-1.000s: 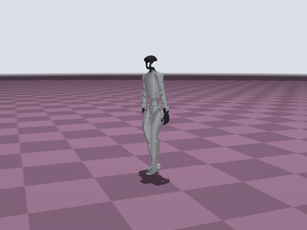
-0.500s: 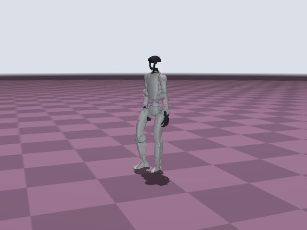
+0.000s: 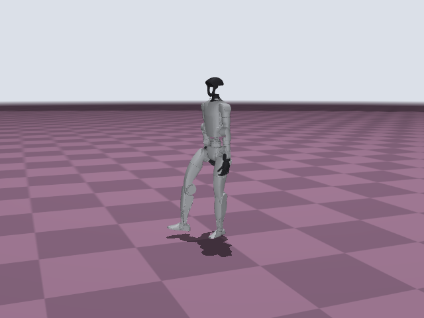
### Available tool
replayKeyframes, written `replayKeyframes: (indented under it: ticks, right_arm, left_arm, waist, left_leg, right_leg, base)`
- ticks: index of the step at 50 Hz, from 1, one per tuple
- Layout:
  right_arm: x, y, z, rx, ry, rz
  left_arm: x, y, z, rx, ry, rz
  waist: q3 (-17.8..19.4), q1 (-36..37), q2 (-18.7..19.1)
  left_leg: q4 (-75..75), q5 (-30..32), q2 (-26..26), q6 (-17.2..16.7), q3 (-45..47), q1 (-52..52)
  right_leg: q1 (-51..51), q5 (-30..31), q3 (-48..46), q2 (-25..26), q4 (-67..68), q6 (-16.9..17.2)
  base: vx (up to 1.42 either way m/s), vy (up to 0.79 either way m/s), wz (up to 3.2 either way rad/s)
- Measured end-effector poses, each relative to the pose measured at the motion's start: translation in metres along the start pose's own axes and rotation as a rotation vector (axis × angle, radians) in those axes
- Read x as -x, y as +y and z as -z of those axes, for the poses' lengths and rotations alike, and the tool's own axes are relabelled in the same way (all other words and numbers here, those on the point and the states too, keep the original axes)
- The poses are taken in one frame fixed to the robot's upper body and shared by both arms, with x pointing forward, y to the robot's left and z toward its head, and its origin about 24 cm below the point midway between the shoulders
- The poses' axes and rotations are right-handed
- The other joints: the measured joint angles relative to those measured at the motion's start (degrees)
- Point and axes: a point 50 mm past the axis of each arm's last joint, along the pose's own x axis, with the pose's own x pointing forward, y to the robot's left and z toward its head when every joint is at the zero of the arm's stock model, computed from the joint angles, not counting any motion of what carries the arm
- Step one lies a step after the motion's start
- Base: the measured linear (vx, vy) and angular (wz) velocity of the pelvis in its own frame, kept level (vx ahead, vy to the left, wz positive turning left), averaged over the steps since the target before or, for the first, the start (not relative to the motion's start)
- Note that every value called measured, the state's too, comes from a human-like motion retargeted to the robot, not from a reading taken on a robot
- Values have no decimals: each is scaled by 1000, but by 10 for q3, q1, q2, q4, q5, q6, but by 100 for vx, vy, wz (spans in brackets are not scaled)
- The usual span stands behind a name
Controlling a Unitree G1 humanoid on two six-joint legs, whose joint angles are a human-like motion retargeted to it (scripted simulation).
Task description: In place motions
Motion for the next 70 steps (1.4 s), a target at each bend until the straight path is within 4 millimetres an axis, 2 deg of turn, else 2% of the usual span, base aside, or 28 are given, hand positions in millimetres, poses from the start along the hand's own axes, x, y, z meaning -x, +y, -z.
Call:
replayKeyframes:
  ticks: [5,8,10,12,14,16,19,22,25,29,32,35,38,40,43,45,48,52,57,60,62,63,64,65,67,70]
  right_arm:
    - [1,-2,-18,71,-50,13]
    - [4,-6,-33,131,-96,33]
    - [6,-9,-45,162,-133,44]
    - [11,-14,-62,179,-192,50]
    - [19,-22,-83,180,-267,71]
    - [30,-31,-106,200,-343,102]
    - [41,-39,-128,219,-418,143]
    - [47,-46,-134,205,-442,160]
    - [50,-53,-134,170,-440,159]
    - [50,-56,-131,185,-408,163]
    - [52,-56,-135,219,-399,174]
    - [53,-53,-142,266,-410,174]
    - [55,-47,-150,335,-431,174]
    - [55,-44,-151,375,-432,177]
    - [51,-41,-148,414,-417,178]
    - [45,-37,-138,423,-393,173]
    - [39,-38,-125,398,-341,170]
    - [27,-37,-93,312,-236,138]
    - [14,-31,-48,196,-104,96]
    - [9,-25,-22,151,-33,87]
    - [8,-24,-13,117,3,81]
    - [8,-24,-8,105,19,75]
    - [8,-24,-5,94,32,73]
    - [8,-24,-2,84,43,71]
    - [8,-24,-9,65,27,80]
    - [10,-24,-27,16,-64,76]
  left_arm:
    - [4,4,47,58,151,-4]
    - [8,7,77,87,233,-7]
    - [12,10,95,107,276,-10]
    - [14,10,103,128,297,-8]
    - [13,6,101,154,286,-3]
    - [10,4,95,181,248,6]
    - [9,7,86,128,221,10]
    - [8,11,75,28,215,-13]
    - [6,14,59,-58,169,-16]
    - [5,14,53,-52,130,-17]
    - [4,9,57,26,117,-6]
    - [5,2,71,125,137,28]
    - [8,-2,90,202,192,46]
    - [10,-4,103,224,240,51]
    - [13,-8,116,227,295,56]
    - [14,-11,124,221,310,56]
    - [13,-10,118,209,295,60]
    - [11,-2,106,185,257,42]
    - [10,15,84,138,200,-8]
    - [9,21,74,123,157,-39]
    - [10,28,62,107,124,-59]
    - [10,30,59,102,115,-64]
    - [10,31,56,95,107,-67]
    - [10,31,54,89,101,-68]
    - [9,32,41,78,71,-65]
    - [8,33,18,35,11,-74]
  waist:
    - [-39,-5,17]
    - [-63,-5,11]
    - [-81,-3,-13]
    - [-93,44,-29]
    - [-76,45,-36]
    - [-58,49,-47]
    - [-49,27,-58]
    - [-34,38,-54]
    - [6,66,-49]
    - [47,126,-76]
    - [85,188,-113]
    - [126,236,-152]
    - [154,257,-178]
    - [160,261,-186]
    - [154,253,-178]
    - [141,246,-169]
    - [110,214,-140]
    - [60,162,-104]
    - [0,107,-90]
    - [-32,87,-81]
    - [-45,74,-61]
    - [-54,72,-47]
    - [-63,59,-33]
    - [-73,41,-18]
    - [-69,6,-9]
    - [-46,2,-19]
  left_leg:
    - [10,-7,25,-13,-8,-8]
    - [11,-12,24,-19,1,-5]
    - [15,-20,0,-22,14,0]
    - [32,-28,1,-27,64,-7]
    - [67,-20,2,-26,71,-17]
    - [129,-7,10,-20,95,-37]
    - [259,0,19,8,100,-123]
    - [256,-6,25,-6,95,-201]
    - [178,-7,20,-25,81,-277]
    - [118,-8,31,-40,73,-425]
    - [94,-4,70,-41,78,-526]
    - [81,7,100,-39,55,-594]
    - [86,12,119,-35,34,-626]
    - [87,12,126,-34,34,-630]
    - [88,16,126,-38,32,-607]
    - [88,16,125,-41,46,-572]
    - [95,18,115,-50,54,-517]
    - [138,36,95,-56,80,-420]
    - [217,67,46,-31,101,-265]
    - [188,115,2,-21,81,-142]
    - [133,13,-10,-28,80,-74]
    - [81,-18,7,-27,139,-40]
    - [40,-20,3,-23,109,-29]
    - [4,-6,-10,-18,33,-30]
    - [-15,18,12,-41,2,-34]
    - [-17,21,2,-32,-9,-29]
  right_leg:
    - [173,57,-36,28,16,3]
    - [280,-49,-112,53,-42,-43]
    - [296,-16,-124,47,-114,-45]
    - [286,-8,-41,43,-124,-30]
    - [278,1,-51,34,-118,-33]
    - [274,-7,-22,25,-106,-35]
    - [253,-15,-8,5,-83,-40]
    - [254,-16,-9,10,-81,-47]
    - [279,-9,-11,28,-95,-64]
    - [303,3,13,18,-112,-77]
    - [304,4,56,-10,-100,-81]
    - [288,-5,112,-42,-58,-79]
    - [272,-22,153,-56,-13,-87]
    - [261,-30,170,-60,8,-88]
    - [259,-31,171,-54,9,-87]
    - [264,-20,170,-51,-14,-80]
    - [259,-15,143,-27,-35,-76]
    - [256,-8,96,-2,-74,-69]
    - [236,-12,46,-9,-93,-56]
    - [237,-7,34,-6,-113,-49]
    - [229,-17,21,11,-102,-47]
    - [226,-21,18,25,-100,-47]
    - [226,-24,5,35,-100,-46]
    - [226,-27,-15,42,-103,-43]
    - [228,-31,-43,42,-101,-41]
    - [232,-33,-44,35,-92,-34]
  base:
    - [22,-2,0]
    - [25,-1,-20]
    - [20,3,-67]
    - [1,9,-139]
    - [-16,8,-52]
    - [-20,6,-67]
    - [-16,10,38]
    - [-16,10,29]
    - [-17,6,21]
    - [-12,2,-46]
    - [-15,-5,-110]
    - [-10,-4,-96]
    - [-2,-1,-67]
    - [-1,3,-34]
    - [0,0,0]
    - [-1,2,11]
    - [-2,3,54]
    - [2,0,86]
    - [5,-2,89]
    - [10,-5,42]
    - [14,-9,25]
    - [17,-11,31]
    - [16,-11,60]
    - [4,-13,112]
    - [-13,-14,92]
    - [-12,-11,35]
